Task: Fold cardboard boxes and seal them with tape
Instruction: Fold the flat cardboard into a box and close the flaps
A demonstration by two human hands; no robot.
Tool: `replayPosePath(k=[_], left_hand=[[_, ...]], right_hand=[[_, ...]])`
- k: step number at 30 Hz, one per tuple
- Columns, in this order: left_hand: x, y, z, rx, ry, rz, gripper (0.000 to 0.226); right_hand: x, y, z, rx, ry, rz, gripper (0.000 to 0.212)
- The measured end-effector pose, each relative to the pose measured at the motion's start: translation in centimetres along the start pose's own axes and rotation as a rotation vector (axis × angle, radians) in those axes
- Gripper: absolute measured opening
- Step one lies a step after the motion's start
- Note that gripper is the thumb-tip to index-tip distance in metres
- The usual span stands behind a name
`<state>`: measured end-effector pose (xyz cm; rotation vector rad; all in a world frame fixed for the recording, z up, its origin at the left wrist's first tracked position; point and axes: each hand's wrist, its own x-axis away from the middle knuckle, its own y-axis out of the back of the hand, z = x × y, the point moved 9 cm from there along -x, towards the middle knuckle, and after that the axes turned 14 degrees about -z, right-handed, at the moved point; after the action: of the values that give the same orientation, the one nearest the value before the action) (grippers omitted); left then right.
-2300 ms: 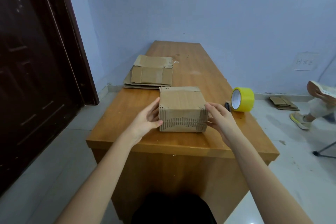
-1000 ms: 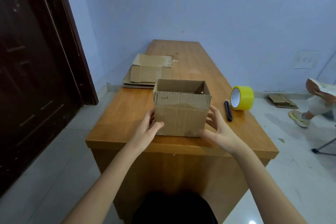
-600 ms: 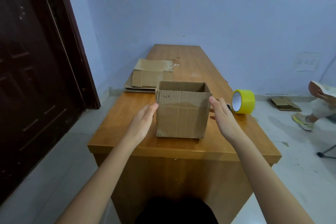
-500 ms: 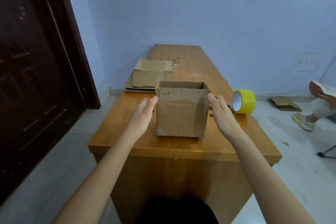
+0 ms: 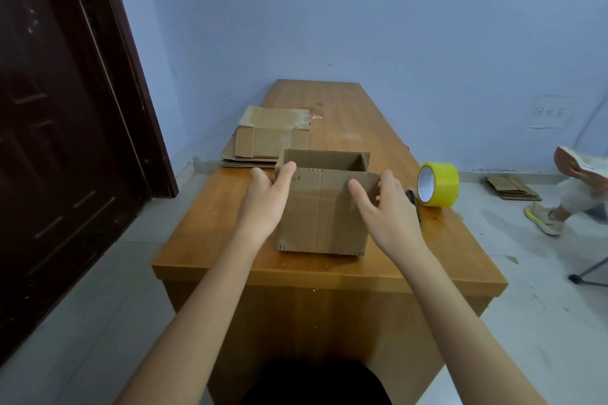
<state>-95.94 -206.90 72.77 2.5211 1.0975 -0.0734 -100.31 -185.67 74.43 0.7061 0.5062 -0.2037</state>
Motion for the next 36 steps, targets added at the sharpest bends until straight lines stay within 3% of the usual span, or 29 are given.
replayPosePath(k=[2,5,11,18,21,24,28,36], left_hand=[[0.2,0.0,0.1,-0.016,0.014,-0.014,0.065],[0.5,0.1,-0.3,-0.036,-0.032,-0.026,0.052],[1.3,-0.3,1.3,0.147,-0.046,0.178,0.041],[2.7,-0.2,1.4,0.131,-0.174,0.313,0.074],[2.7,-0.2,1.4,0.132,-0.204,0.321,0.08],[3.0,-0.3,1.1,0.105,-0.244,0.332,0.071],[3.1,-0.7,1.4,-0.04,-0.311,0.331,0.057],[3.0,-0.6,0.9,-0.115,-0.355,0.304,0.051]], right_hand=[[0.6,-0.3,-0.3,0.04,0.005,-0.014,0.061],[0.8,-0.2,-0.5,-0.003,-0.021,-0.04,0.06],[1.7,0.4,-0.6,-0.16,0.007,-0.028,0.049],[2.4,-0.3,-1.3,-0.335,-0.029,0.106,0.091],[2.3,-0.5,-1.1,-0.287,0.01,0.091,0.082],[2.2,-0.7,-1.3,-0.274,0.023,0.081,0.075],[2.2,-0.6,-1.5,-0.268,0.038,0.076,0.077],[2.3,-0.7,-1.6,-0.277,0.043,0.094,0.076]])
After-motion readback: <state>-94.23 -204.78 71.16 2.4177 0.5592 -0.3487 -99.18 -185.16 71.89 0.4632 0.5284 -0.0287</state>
